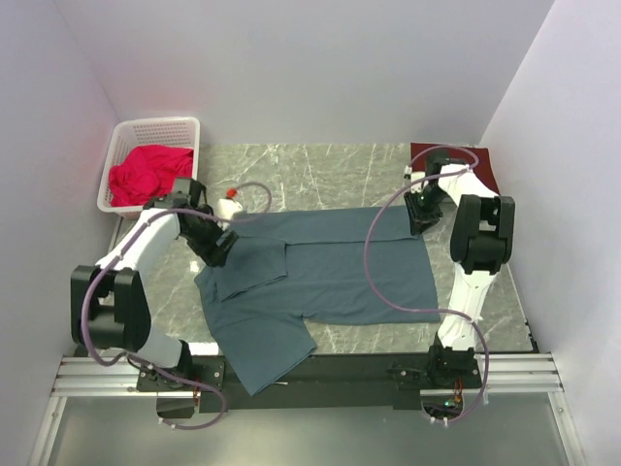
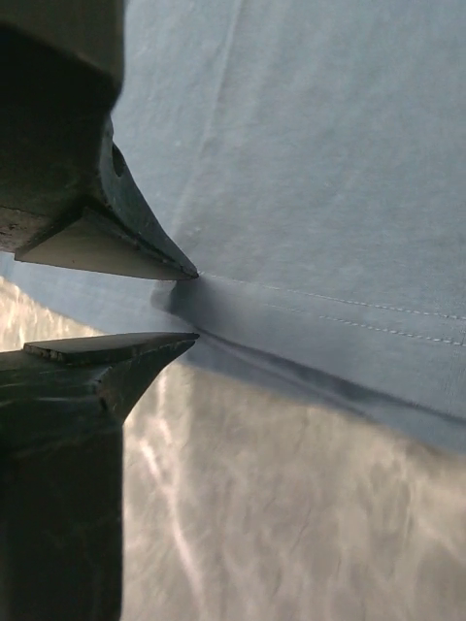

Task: Fold and stack the t-shirts
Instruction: Fold the tshirt

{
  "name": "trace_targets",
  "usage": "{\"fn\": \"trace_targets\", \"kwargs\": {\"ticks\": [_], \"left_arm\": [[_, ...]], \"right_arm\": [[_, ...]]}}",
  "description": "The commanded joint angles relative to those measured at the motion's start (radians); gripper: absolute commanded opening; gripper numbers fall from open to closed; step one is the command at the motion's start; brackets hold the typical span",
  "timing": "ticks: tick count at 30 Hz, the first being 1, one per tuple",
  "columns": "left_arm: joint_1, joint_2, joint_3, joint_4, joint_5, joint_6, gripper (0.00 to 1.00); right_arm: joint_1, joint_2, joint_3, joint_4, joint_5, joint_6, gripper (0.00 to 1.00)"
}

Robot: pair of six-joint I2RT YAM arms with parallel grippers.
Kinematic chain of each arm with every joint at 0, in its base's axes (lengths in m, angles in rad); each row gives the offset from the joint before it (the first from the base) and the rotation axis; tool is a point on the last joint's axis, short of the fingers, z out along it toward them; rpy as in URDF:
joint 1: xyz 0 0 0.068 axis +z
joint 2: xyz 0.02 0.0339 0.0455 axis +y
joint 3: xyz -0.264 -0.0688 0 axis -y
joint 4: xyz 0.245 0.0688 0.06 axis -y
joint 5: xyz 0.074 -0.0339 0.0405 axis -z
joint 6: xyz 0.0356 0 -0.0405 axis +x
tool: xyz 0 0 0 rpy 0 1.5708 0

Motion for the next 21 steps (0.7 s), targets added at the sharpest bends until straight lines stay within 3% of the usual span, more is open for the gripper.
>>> {"fn": "trace_targets", "kwargs": {"ticks": [1, 4, 5, 6, 9, 12, 21], "left_arm": [[0.07, 0.039, 0.056, 0.117, 0.003, -0.159, 0.77], [0.105, 0.091, 0.102, 0.181, -0.009, -0.234, 0.75], [0.107, 0.106, 0.113, 0.197, -0.026, -0.289, 0.73], [0.107, 0.122, 0.133, 0.222, -0.037, -0.309, 0.7], [0.136, 0.18, 0.169, 0.25, -0.075, -0.377, 0.63], [0.14, 0.24, 0.206, 0.286, -0.107, -0.425, 0.55], [0.14, 0.363, 0.275, 0.359, -0.166, -0.485, 0.5]], "right_arm": [[-0.008, 0.038, 0.047, -0.049, -0.026, 0.018, 0.36], [-0.009, 0.057, 0.057, -0.063, -0.027, 0.015, 0.28], [-0.011, 0.062, 0.066, -0.065, -0.027, 0.012, 0.23], [-0.011, 0.063, 0.07, -0.068, -0.026, 0.009, 0.11], [-0.017, 0.051, 0.089, -0.075, -0.013, 0.002, 0.0], [-0.022, 0.032, 0.1, -0.071, -0.003, -0.006, 0.0], [-0.023, 0.019, 0.086, -0.048, 0.04, -0.018, 0.0]]}}
